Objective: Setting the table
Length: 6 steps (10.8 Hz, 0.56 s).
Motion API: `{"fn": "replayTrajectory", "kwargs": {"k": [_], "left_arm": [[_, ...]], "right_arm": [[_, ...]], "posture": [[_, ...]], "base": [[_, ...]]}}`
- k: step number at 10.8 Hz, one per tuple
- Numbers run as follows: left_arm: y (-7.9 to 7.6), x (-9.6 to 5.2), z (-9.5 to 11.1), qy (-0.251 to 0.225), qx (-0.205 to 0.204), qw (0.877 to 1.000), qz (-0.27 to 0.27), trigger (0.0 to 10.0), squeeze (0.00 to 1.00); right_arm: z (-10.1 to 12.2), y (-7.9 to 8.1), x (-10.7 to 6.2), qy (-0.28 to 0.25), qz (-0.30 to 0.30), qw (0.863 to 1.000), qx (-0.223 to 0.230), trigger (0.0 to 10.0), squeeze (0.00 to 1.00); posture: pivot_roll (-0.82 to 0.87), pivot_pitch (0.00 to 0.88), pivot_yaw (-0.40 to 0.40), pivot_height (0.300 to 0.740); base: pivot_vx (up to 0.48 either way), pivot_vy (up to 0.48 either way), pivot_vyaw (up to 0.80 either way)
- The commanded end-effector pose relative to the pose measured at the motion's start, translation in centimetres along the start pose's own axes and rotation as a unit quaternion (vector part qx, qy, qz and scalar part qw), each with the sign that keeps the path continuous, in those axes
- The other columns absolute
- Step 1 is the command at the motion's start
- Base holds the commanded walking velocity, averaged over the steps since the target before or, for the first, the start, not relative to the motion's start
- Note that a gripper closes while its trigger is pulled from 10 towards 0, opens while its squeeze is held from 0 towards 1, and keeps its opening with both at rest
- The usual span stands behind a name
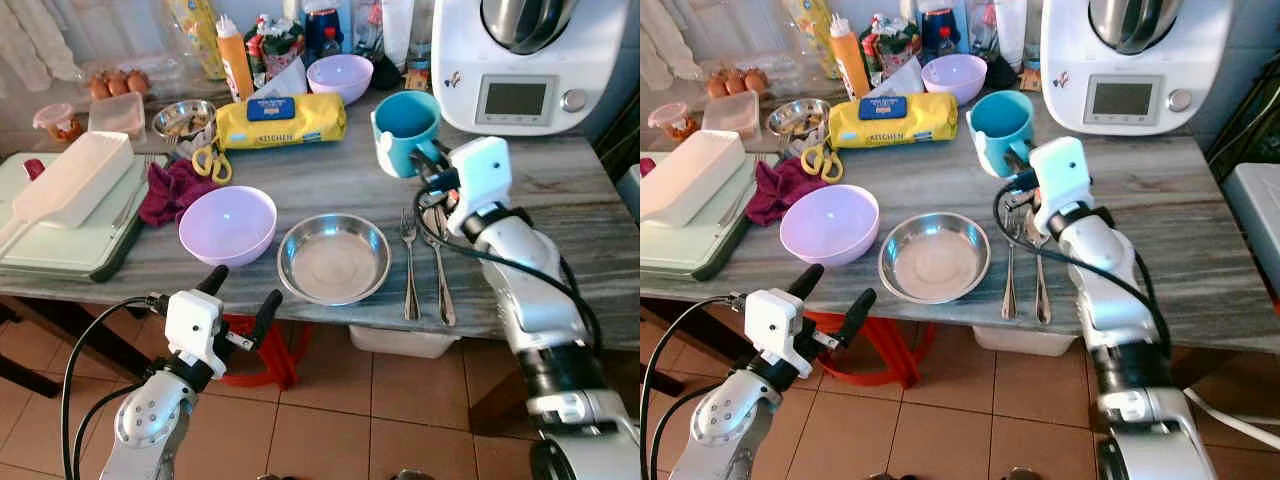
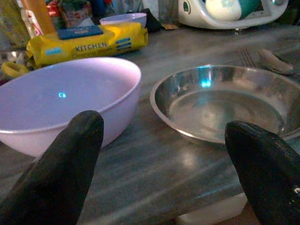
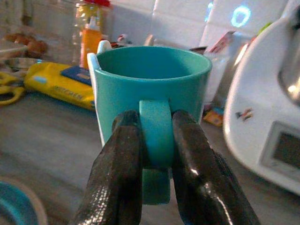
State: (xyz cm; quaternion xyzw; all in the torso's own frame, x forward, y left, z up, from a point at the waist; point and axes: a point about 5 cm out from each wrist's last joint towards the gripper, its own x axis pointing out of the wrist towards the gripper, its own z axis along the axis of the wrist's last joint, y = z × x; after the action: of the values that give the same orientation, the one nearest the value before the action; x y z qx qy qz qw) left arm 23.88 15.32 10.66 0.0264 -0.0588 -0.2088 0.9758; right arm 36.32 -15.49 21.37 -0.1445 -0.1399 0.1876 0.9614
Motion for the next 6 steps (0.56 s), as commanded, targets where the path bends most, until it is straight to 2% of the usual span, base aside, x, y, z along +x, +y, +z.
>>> {"fn": "replayTrajectory", "kwargs": {"k": [1,3,6], "left_arm": [[0.5,-0.3,-0.2,0.005,0.003,1.000,0.001,10.0,0.00],[0.4,0.1,0.3,-0.004,0.002,1.000,-0.003,10.0,0.00],[0.1,0.8,1.6,-0.024,0.001,1.000,-0.013,10.0,0.00]], "right_arm": [[0.4,0.6,1.0,-0.017,0.020,0.999,0.018,10.0,0.00],[-0.3,1.4,1.9,-0.010,0.030,0.997,0.066,10.0,0.00],[-1.2,2.4,2.5,-0.002,0.047,0.995,0.083,10.0,0.00]], "posture": [[-0.09,0.165,0.107,0.740],[-0.08,0.162,0.109,0.740],[-0.07,0.153,0.113,0.740]], "base": [[0.000,0.000,0.00],[0.000,0.000,0.00],[0.000,0.000,0.00]]}}
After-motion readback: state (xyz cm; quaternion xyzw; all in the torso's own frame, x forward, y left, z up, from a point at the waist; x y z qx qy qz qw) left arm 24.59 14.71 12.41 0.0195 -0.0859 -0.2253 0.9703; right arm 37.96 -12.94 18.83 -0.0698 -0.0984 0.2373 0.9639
